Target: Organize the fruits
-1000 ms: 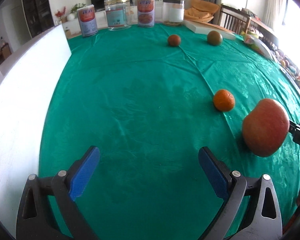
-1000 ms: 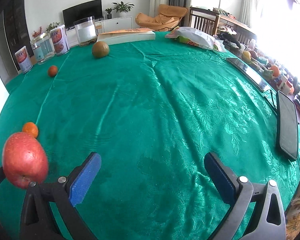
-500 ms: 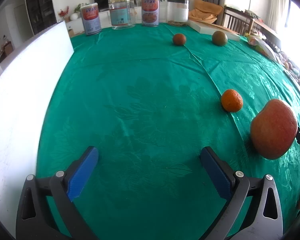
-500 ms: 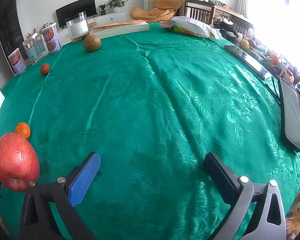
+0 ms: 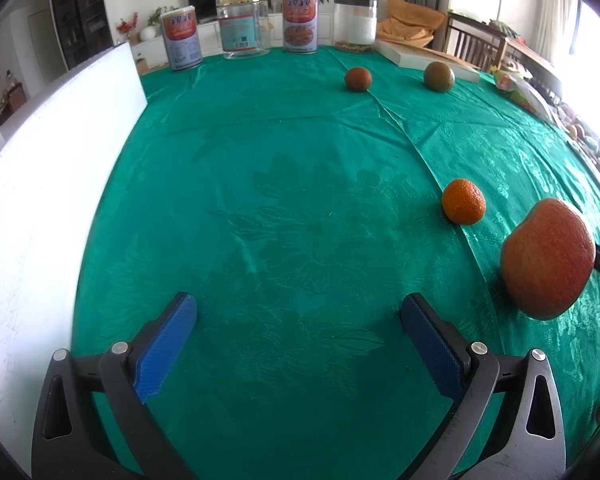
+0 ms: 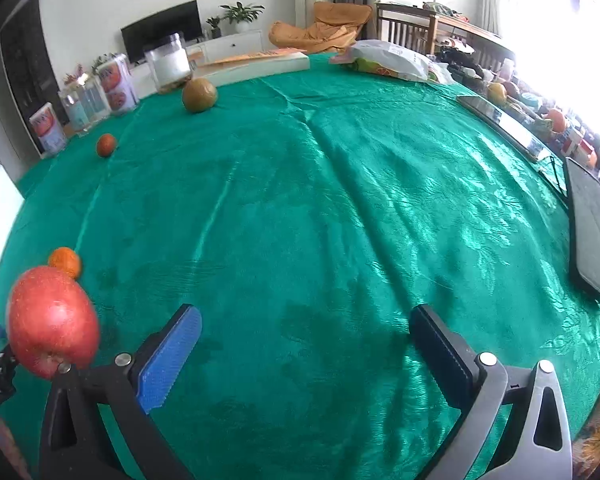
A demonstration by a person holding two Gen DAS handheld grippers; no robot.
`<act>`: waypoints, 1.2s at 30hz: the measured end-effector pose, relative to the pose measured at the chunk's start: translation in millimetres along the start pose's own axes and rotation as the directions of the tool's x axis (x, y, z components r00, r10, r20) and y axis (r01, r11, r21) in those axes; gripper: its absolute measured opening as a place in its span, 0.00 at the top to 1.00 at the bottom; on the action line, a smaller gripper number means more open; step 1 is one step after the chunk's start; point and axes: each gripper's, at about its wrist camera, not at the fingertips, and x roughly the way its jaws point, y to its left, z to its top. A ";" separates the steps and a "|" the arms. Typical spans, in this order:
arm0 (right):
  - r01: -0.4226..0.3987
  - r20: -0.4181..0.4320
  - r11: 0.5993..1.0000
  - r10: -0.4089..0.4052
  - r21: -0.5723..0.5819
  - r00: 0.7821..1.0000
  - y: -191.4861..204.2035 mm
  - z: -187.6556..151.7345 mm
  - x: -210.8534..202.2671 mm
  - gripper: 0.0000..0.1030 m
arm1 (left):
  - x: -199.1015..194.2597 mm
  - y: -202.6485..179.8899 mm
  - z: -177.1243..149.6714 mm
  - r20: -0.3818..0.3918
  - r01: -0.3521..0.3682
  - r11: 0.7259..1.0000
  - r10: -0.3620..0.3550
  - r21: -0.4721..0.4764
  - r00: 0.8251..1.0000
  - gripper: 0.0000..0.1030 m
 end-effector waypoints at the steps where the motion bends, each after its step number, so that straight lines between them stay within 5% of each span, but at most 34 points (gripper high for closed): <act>1: -0.066 0.055 0.998 0.067 -0.024 0.996 7.2 0.8 -13.0 0.00 | 0.0 0.0 0.0 0.000 0.000 1.000 0.000 0.000 1.000 0.00; 4: -0.257 0.184 0.949 0.290 -0.181 0.939 37.0 -6.0 -54.5 0.00 | 0.0 0.0 0.0 0.000 0.000 1.000 0.000 0.000 1.000 0.00; 6: -0.303 0.186 0.903 0.369 -0.305 0.911 61.6 -16.1 -68.3 0.00 | 0.0 0.0 0.0 0.000 0.000 1.000 0.000 0.000 1.000 0.00; 9: -0.294 0.112 0.870 0.363 -0.396 0.925 91.3 -23.8 -56.1 0.00 | 0.1 0.0 0.1 0.000 0.000 1.000 0.000 0.000 1.000 0.00; 15: -0.377 -0.018 0.881 0.388 -0.285 0.921 106.1 -11.9 -7.3 0.02 | 0.1 0.0 0.1 0.000 0.000 1.000 0.000 0.000 1.000 0.00; 17: -0.379 -0.085 0.886 0.370 -0.267 0.925 115.9 -7.6 9.2 0.23 | 0.1 0.1 0.1 0.000 0.000 1.000 0.000 0.000 1.000 0.00; 19: -0.369 -0.102 0.893 0.355 -0.256 0.929 115.9 -7.7 13.7 0.33 | 0.1 0.0 0.1 0.000 0.001 1.000 -0.001 0.000 1.000 0.00; 31: -0.384 -0.243 0.919 0.355 -0.085 0.903 54.7 -22.7 -2.8 0.33 | 0.3 -0.1 0.2 0.000 0.000 1.000 0.000 0.000 1.000 0.00; 36: -0.339 -0.263 0.927 0.290 -0.162 0.920 67.7 -26.8 -5.4 0.33 | 0.3 0.0 0.2 0.000 0.001 1.000 -0.001 -0.001 1.000 0.00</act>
